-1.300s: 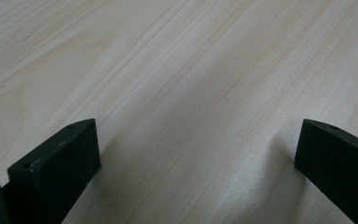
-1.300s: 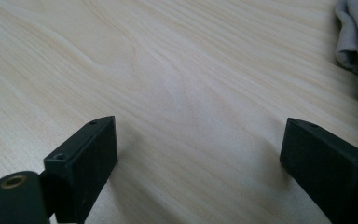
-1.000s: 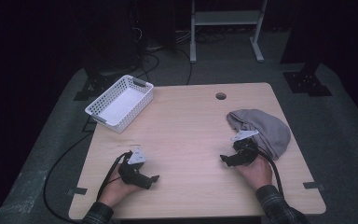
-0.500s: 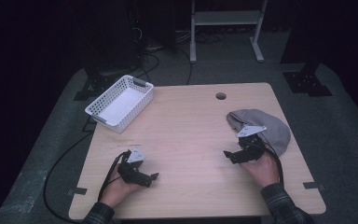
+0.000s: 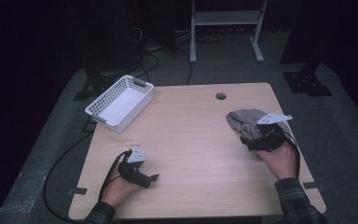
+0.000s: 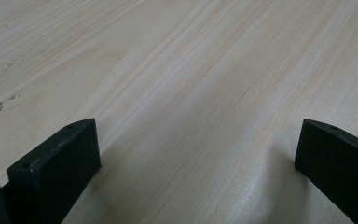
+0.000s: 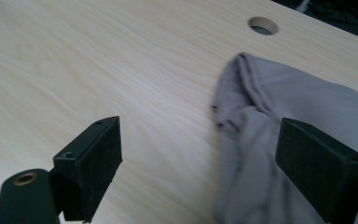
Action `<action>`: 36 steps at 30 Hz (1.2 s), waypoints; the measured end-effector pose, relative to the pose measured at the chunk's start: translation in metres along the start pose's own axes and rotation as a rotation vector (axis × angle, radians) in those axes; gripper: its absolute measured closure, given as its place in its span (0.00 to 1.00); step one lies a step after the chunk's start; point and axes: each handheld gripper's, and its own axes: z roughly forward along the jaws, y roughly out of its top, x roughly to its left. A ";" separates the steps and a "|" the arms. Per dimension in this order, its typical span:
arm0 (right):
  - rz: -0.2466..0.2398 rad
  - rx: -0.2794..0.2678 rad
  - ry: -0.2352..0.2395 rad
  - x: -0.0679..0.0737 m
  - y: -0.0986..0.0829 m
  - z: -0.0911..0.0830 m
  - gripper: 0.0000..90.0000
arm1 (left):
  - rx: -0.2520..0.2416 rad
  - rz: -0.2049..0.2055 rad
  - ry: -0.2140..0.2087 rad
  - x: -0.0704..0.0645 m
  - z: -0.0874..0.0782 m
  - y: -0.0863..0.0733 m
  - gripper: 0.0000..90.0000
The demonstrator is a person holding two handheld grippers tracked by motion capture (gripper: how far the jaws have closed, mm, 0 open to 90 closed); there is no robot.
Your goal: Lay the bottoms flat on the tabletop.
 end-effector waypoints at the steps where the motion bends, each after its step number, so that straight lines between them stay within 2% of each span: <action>1: 0.007 -0.001 -0.011 -0.006 -0.002 -0.001 0.16 | 0.000 0.000 0.000 0.000 0.000 0.000 0.00; 7: 0.067 0.013 -0.069 -0.036 -0.015 -0.006 0.17 | 0.001 0.001 -0.003 0.000 0.000 0.000 0.00; 13: 0.121 0.010 -0.097 -0.056 -0.029 -0.013 0.20 | 0.001 0.003 -0.003 0.000 0.000 0.000 0.00; 17: 0.159 0.020 -0.088 -0.065 -0.040 -0.010 0.20 | 0.001 0.006 -0.003 0.001 0.000 0.000 0.00; 20: 0.173 0.040 -0.072 -0.067 -0.046 -0.003 0.21 | -0.002 0.002 -0.002 0.000 0.000 0.000 0.00; 22: 0.169 0.057 -0.067 -0.068 -0.049 0.000 0.31 | -0.001 0.003 -0.003 0.000 0.001 0.001 0.00; 26: 0.183 0.046 -0.055 -0.071 -0.050 -0.005 0.65 | -0.001 0.007 -0.005 0.001 0.001 0.001 0.00; 30: 0.160 0.045 -0.051 -0.069 -0.050 -0.008 0.94 | 0.001 0.009 -0.006 0.001 0.001 0.001 0.00; 33: 0.132 0.030 -0.071 -0.064 -0.046 -0.013 0.97 | 0.003 0.012 -0.006 0.001 0.000 0.001 0.00; 36: 0.141 -0.030 -0.057 -0.061 -0.039 -0.022 0.97 | 0.002 0.008 -0.007 0.000 0.000 0.001 0.00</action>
